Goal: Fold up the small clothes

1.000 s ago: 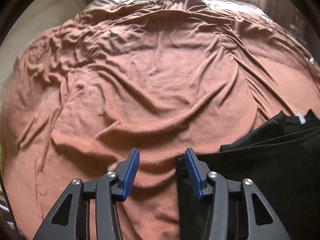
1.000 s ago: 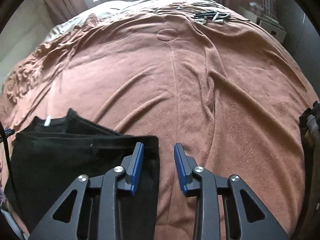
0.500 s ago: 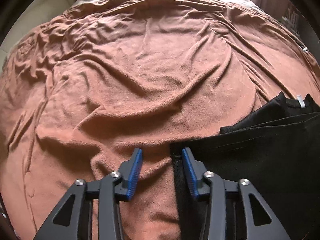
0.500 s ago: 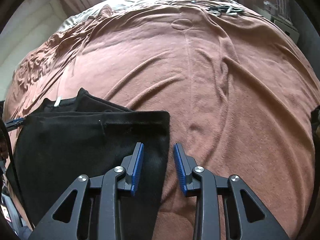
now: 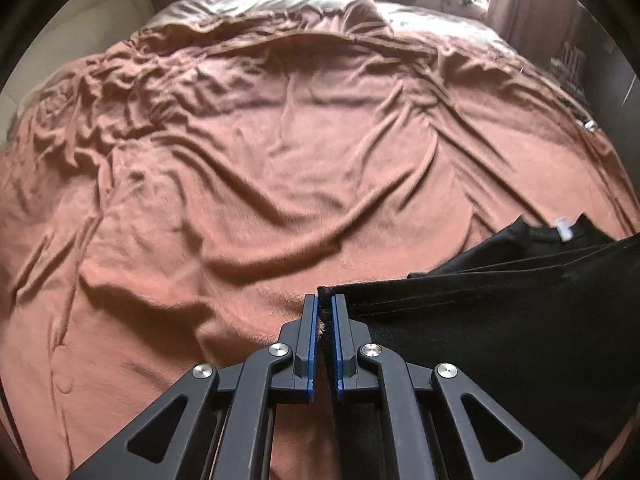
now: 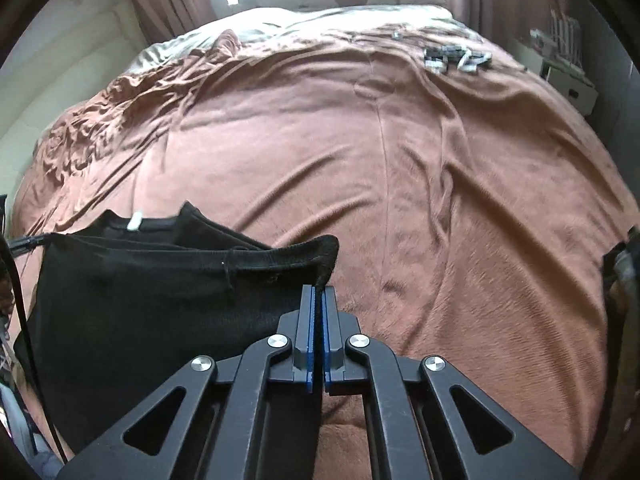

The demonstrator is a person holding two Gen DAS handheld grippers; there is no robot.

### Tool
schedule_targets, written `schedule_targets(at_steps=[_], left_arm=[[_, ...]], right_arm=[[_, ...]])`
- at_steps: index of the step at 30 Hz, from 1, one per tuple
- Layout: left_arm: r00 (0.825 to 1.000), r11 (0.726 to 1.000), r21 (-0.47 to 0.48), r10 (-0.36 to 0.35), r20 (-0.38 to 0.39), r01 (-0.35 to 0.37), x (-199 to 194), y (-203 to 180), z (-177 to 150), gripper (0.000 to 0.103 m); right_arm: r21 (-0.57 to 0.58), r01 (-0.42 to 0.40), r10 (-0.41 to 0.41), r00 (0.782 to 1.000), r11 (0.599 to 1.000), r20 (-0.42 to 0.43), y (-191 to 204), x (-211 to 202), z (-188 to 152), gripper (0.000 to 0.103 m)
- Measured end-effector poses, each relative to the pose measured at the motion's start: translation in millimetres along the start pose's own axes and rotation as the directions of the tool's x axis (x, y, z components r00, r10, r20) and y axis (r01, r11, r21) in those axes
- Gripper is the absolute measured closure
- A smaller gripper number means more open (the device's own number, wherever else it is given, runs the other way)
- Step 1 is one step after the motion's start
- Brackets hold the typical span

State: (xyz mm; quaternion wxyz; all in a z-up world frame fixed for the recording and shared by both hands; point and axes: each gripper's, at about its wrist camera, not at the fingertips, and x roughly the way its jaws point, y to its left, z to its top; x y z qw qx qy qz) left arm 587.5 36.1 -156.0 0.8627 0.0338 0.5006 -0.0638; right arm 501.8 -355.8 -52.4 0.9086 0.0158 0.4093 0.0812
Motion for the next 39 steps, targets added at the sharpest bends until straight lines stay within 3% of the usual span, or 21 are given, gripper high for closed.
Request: schedule_targets(at_steps=[4, 9, 15, 24, 27, 29, 31, 33, 35, 39], left_arm=[[0.999, 1.0, -0.026, -0.008, 0.046, 0.01, -15.0, 2.4, 13.0, 0.097], [0.999, 1.0, -0.011, 0.023, 0.042, -0.022, -5.4, -1.6, 25.0, 0.096], [0.998, 0.998, 0.006, 0.069, -0.001, -0.069, 28.0, -5.4, 33.3, 0.097], [0.996, 0.996, -0.031, 0.077, -0.046, -0.079, 60.5, -3.7, 37.8, 0.096], [0.994, 0.995, -0.043, 0.086, -0.066, -0.088, 62.2, -2.2, 37.1, 0.092], [0.993, 0.993, -0.063, 0.091, -0.071, -0.096, 56.9, 2.1, 34.1, 0.08], [0.994, 0.994, -0.082, 0.067, -0.088, -0.074, 52.7, 8.2, 30.6, 0.067], [0.995, 0.993, -0.102, 0.056, -0.079, -0.064, 41.6, 16.8, 24.9, 0.064], [0.996, 0.991, -0.125, 0.044, -0.076, -0.053, 29.5, 24.7, 17.9, 0.058], [0.998, 0.988, -0.15, 0.019, -0.066, -0.029, 5.3, 33.8, 1.9, 0.056]], right_arm=[[0.009, 0.014, -0.014, 0.999, 1.0, 0.036, -1.0, -12.2, 3.5, 0.103], [0.009, 0.05, -0.05, 0.998, 0.999, 0.025, 0.5, -2.1, 5.7, 0.103], [0.017, 0.084, -0.083, 0.996, 0.996, -0.021, 2.7, 26.1, 15.5, 0.103], [0.027, 0.112, -0.11, 0.992, 0.993, -0.063, 3.0, 51.8, 27.7, 0.103], [0.065, 0.11, -0.104, 0.99, 0.992, -0.093, -1.3, 58.0, 31.2, 0.102], [0.106, 0.091, -0.08, 0.991, 0.99, -0.103, -6.1, 53.8, 30.5, 0.097], [0.121, 0.065, -0.054, 0.995, 0.991, -0.09, -10.3, 44.5, 29.0, 0.071], [0.126, 0.06, -0.051, 0.996, 0.99, -0.07, -11.5, 33.1, 25.6, 0.053], [0.143, 0.037, -0.029, 0.998, 0.989, -0.055, -14.7, 18.1, 19.9, 0.052], [0.166, 0.008, -0.001, 0.999, 0.986, -0.04, -19.5, -8.2, 4.2, 0.052]])
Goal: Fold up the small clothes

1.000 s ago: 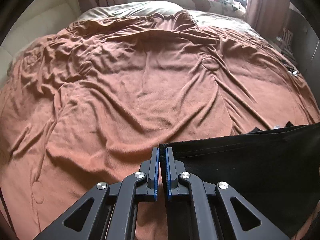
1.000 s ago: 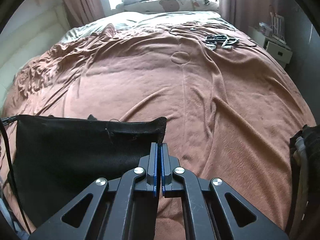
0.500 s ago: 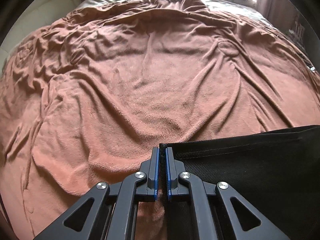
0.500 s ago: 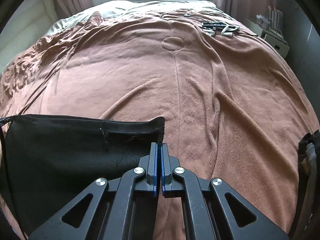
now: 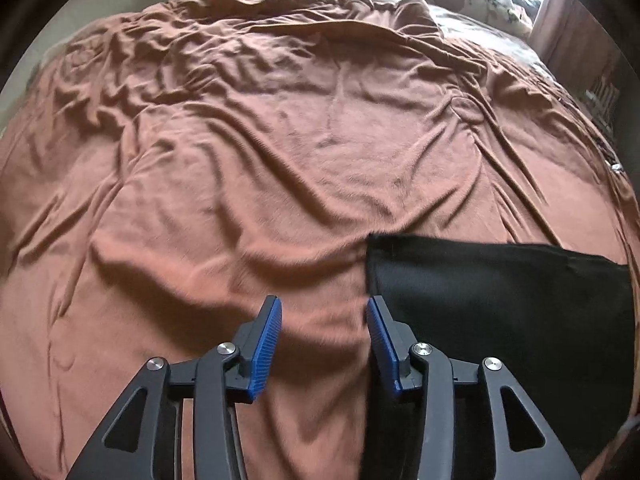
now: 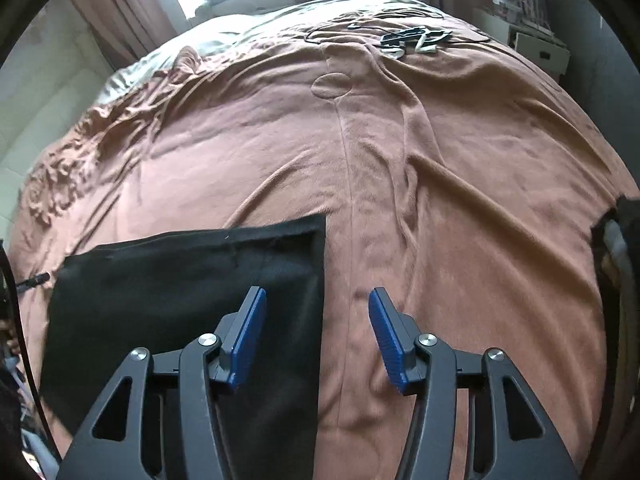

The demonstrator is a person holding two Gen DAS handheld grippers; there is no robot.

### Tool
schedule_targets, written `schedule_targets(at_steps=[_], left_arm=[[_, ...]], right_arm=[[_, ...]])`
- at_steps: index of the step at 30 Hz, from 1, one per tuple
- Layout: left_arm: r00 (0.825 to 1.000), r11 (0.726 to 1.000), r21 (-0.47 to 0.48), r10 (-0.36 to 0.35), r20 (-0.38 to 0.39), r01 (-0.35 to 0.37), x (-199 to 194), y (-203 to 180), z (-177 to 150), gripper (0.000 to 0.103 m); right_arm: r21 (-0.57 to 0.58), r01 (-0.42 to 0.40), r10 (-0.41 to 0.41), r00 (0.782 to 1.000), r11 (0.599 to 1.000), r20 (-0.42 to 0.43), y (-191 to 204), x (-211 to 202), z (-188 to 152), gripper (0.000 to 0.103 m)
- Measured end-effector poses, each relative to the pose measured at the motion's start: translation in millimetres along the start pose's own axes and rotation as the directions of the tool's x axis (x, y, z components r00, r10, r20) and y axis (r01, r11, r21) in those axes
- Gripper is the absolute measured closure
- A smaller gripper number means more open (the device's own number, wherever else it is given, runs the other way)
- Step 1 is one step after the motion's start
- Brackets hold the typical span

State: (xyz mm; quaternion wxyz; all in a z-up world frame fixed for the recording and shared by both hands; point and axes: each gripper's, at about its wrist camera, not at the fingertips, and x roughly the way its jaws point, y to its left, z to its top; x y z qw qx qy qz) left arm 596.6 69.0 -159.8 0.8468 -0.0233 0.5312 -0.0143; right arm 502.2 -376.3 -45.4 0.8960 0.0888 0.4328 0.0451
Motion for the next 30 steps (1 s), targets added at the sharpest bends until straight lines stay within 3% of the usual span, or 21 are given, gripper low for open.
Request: schedule_targets(at_steps=[17, 30], left_arm=[[0.995, 0.995, -0.023, -0.094, 0.021, 0.094, -66.8, 8.1, -77.7, 0.048], [0.985, 0.982, -0.081, -0.172, 0.021, 0.173, -87.4, 11.0, -142.7, 0.047]], right_arm=[[0.037, -0.037, 0.036, 0.999, 0.999, 0.02, -9.3, -85.7, -64.6, 0.052], [0.112, -0.102, 0.106, 0.994, 0.988, -0.031, -15.4, -95.1, -115.8, 0.052]])
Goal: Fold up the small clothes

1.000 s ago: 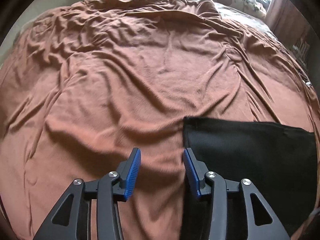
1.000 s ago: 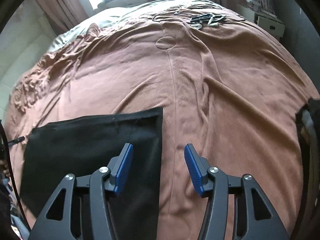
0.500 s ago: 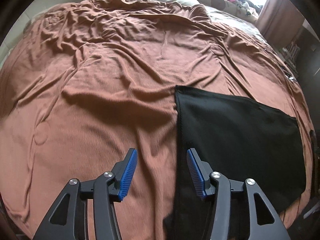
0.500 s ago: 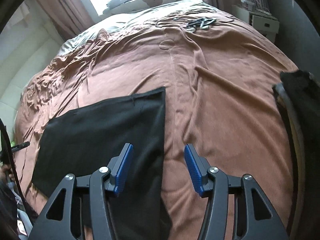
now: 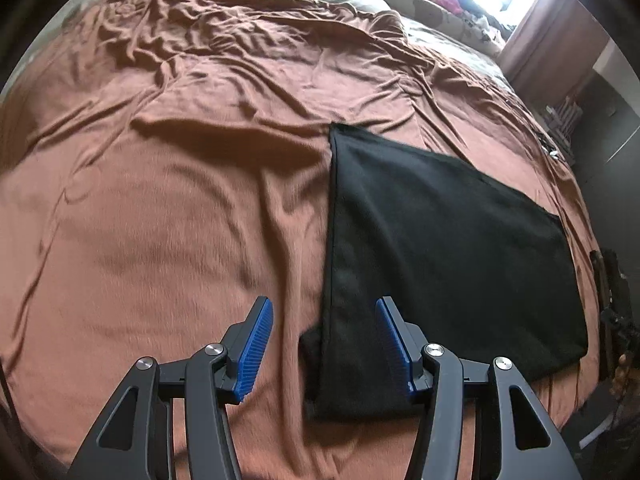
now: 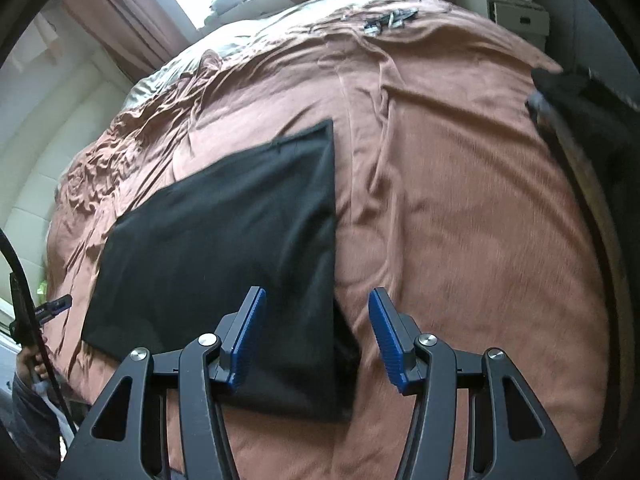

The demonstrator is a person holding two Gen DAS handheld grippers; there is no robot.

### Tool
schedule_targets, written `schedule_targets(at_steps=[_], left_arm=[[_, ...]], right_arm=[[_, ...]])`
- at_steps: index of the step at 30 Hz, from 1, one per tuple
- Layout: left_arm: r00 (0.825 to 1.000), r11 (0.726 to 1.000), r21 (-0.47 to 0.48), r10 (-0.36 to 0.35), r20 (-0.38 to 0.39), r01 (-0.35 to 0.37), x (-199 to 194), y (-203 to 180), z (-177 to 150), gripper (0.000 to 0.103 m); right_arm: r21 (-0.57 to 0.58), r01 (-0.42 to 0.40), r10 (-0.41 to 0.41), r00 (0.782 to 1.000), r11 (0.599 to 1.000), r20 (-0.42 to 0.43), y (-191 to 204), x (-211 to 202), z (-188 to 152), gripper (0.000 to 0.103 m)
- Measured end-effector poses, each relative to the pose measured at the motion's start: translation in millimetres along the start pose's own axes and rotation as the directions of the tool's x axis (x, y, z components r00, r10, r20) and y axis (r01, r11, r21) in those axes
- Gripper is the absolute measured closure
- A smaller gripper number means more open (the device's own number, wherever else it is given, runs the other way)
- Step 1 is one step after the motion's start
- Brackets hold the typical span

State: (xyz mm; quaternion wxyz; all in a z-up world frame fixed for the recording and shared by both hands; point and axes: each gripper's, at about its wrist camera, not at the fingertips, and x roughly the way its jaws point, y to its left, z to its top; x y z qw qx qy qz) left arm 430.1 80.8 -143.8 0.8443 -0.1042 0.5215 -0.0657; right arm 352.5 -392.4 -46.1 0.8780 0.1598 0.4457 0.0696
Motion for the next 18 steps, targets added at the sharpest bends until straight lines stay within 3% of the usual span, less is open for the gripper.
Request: schedule_targets(at_steps=[11, 18], left_arm=[[0.993, 0.988, -0.108, -0.113, -0.04, 0.108, 13.5, 10.7, -33.7, 0.047], [0.99, 0.98, -0.156, -0.129, -0.053, 0.119, 24.8, 18.8, -36.2, 0.047]], right_arm=[[0.131, -0.115, 0.117, 0.993, 0.985, -0.01, -27.6, 21.5, -15.6, 0.052], [0.165, -0.134, 0.138, 0.99, 0.977, -0.013, -39.9, 39.5, -16.5, 0.052]])
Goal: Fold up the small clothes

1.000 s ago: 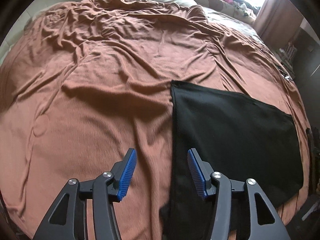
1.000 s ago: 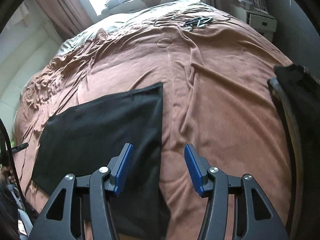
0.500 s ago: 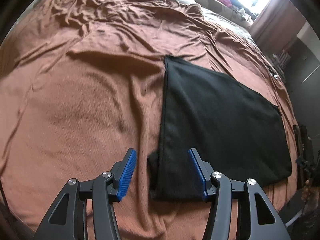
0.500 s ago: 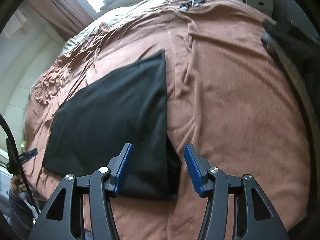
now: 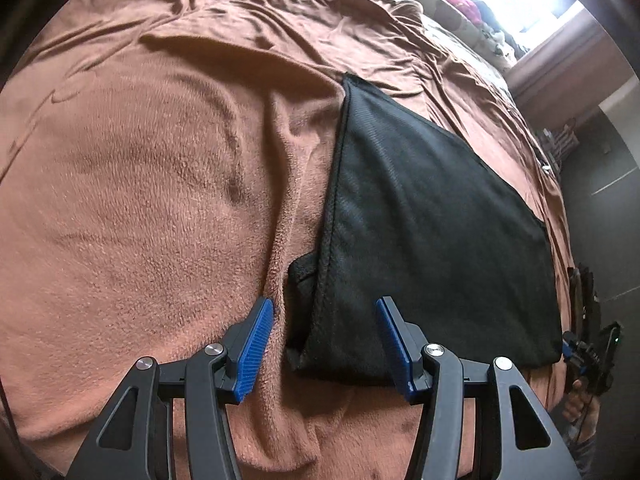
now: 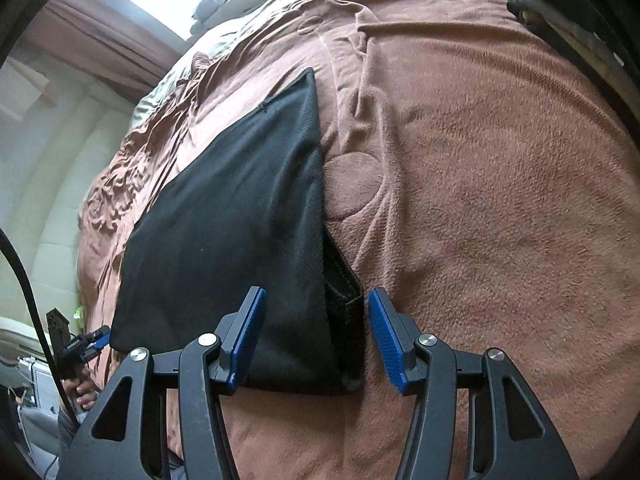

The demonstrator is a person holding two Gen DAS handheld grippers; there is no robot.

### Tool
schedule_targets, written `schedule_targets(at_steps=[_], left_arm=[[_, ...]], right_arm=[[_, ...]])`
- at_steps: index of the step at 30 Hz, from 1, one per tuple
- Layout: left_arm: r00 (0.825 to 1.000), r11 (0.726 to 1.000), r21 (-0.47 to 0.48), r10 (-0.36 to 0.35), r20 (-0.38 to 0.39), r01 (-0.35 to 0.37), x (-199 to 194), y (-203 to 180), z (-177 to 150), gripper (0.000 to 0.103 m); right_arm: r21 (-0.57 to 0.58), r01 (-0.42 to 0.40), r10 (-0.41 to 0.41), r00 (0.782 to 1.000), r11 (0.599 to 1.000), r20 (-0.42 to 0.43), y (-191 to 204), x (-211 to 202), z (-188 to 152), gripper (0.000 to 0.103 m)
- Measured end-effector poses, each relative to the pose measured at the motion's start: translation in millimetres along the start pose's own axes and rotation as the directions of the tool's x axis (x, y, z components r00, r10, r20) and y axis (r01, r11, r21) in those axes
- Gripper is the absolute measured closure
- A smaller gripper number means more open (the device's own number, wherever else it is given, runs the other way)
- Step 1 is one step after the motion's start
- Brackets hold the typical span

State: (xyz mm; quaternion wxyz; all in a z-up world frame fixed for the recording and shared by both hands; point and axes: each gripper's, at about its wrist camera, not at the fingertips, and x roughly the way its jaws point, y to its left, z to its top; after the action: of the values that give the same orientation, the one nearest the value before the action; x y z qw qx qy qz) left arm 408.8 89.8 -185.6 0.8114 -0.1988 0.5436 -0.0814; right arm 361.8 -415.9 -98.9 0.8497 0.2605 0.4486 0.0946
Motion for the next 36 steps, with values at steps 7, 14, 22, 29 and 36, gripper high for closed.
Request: schedule_targets(at_steps=[7, 14, 22, 29, 36], left_arm=[[0.999, 0.998, -0.056, -0.033, -0.013, 0.032, 7.6, 8.3, 0.4, 0.048], [0.992, 0.984, -0.134, -0.122, -0.024, 0.117, -5.4, 13.4, -17.5, 0.048], [0.984, 0.968, -0.185, -0.177, -0.023, 0.169, -8.8, 16.7, -32.6, 0.048], [0.992, 0.972, -0.197, -0.129, 0.002, 0.127, 1.3, 14.2, -29.1, 0.055], [0.999, 0.979, -0.198, -0.044, 0.025, 0.048, 5.0, 13.2, -24.8, 0.089]], right_arm=[[0.025, -0.049, 0.049, 0.999, 0.998, -0.004, -4.3, 4.0, -5.4, 0.052], [0.082, -0.14, 0.143, 0.99, 0.987, -0.02, -17.7, 0.4, -21.3, 0.052], [0.187, -0.237, 0.245, 0.969, 0.953, -0.018, -41.7, 1.8, -35.2, 0.052], [0.236, -0.237, 0.239, 0.971, 0.942, 0.022, -50.9, 7.1, -35.7, 0.052], [0.27, -0.192, 0.186, 0.981, 0.944, 0.049, -52.1, 11.5, -38.4, 0.093]])
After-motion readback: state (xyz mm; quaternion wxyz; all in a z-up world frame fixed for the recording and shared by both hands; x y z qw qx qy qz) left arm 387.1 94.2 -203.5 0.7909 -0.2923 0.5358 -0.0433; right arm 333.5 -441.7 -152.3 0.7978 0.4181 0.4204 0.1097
